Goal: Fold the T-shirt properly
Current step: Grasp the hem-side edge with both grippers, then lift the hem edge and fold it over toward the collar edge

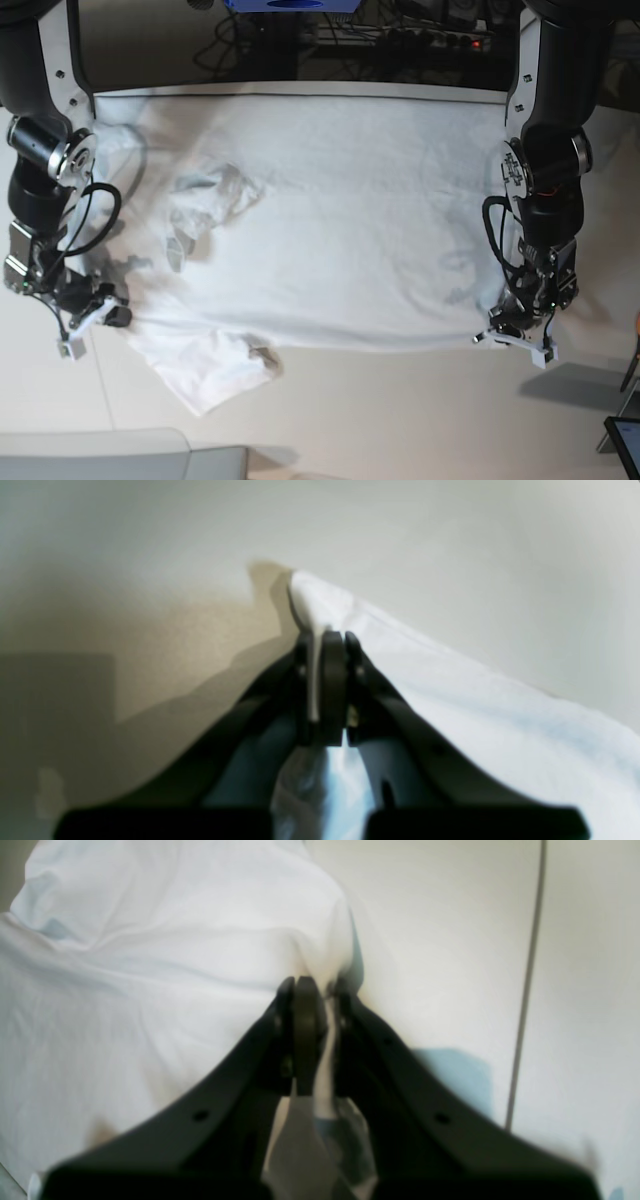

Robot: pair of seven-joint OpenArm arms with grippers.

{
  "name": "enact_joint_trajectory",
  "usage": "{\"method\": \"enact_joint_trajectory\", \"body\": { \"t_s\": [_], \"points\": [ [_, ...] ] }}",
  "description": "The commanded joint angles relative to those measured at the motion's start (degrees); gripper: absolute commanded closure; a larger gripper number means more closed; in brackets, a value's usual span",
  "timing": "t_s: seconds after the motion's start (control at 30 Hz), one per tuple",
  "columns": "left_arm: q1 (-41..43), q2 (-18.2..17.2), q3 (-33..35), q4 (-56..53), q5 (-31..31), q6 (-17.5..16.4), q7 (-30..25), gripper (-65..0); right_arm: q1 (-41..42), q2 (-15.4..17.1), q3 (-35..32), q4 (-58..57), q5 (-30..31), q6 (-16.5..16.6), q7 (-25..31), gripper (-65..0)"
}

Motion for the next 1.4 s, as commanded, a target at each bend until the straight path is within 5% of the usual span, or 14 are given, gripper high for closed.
{"method": "enact_joint_trajectory", "body": {
  "t_s": [0.0,0.2,0.4,0.63,1.03,1.37],
  "points": [
    [-1.24,-0.57,0.04,0.58,0.2,0.38,0.83,0.0,0.83,0.25,-0.3,0.15,-1.65,-0.58,-2.04,-0.3],
    [0.61,-0.49,0.31,6.82,0.2,0.38,1.53,0.0,1.18,0.25,-0.21,0.86,-1.56,-0.58,-1.6,-0.3],
    [1.66,-0.49,8.13,16.14,-0.24,0.38,7.69,0.0,1.36,0.25,1.99,4.2,-1.47,-0.58,-0.11,-0.3],
    [3.51,-0.49,9.18,23.0,-0.33,0.38,12.7,0.0,2.41,0.78,4.98,4.46,-1.47,-0.58,-0.11,-0.3],
    [9.66,-1.98,8.75,29.86,-0.15,0.38,13.05,0.0,2.06,3.68,5.07,7.27,-1.47,-0.58,-0.37,-0.3],
    [12.47,-3.74,8.66,33.99,-0.42,0.38,13.05,0.0,-0.4,3.86,5.07,18.0,-1.47,-0.58,-10.48,-0.3]
  ]
}}
